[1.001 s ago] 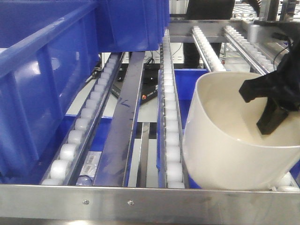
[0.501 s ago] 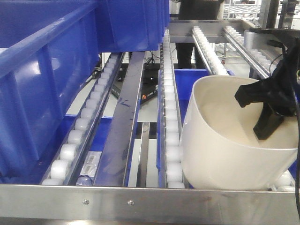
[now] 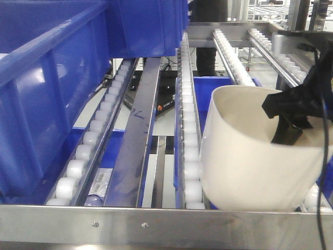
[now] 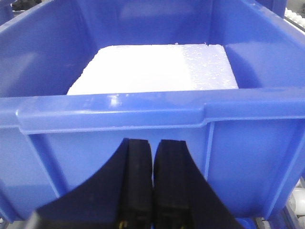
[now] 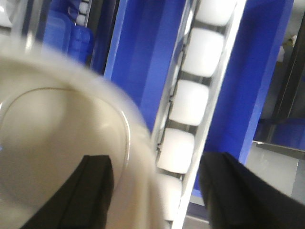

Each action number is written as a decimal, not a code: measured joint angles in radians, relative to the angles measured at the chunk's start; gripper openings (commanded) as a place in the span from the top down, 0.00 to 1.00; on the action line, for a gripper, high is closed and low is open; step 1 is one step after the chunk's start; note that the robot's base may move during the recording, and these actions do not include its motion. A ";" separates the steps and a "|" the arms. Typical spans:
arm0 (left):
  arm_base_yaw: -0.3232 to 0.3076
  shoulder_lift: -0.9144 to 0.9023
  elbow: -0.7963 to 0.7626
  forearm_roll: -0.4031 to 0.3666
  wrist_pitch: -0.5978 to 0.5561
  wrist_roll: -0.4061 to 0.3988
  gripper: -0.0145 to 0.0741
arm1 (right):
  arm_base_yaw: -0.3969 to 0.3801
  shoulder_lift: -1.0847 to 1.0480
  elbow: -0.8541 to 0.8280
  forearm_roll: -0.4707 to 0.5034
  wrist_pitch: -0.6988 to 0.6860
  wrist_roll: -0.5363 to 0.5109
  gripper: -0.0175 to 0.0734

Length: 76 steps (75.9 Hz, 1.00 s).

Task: Move white bin to right shelf second layer
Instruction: 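Open the right gripper and lift it out of the bin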

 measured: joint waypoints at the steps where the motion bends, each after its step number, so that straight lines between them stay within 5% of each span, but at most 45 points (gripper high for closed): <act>1: 0.000 0.000 0.000 0.000 0.000 0.000 0.74 | 0.000 0.000 0.000 0.000 0.000 0.000 0.24; 76: 0.000 0.000 0.000 0.000 0.000 0.000 0.74 | 0.000 -0.281 -0.016 0.000 -0.033 0.000 0.25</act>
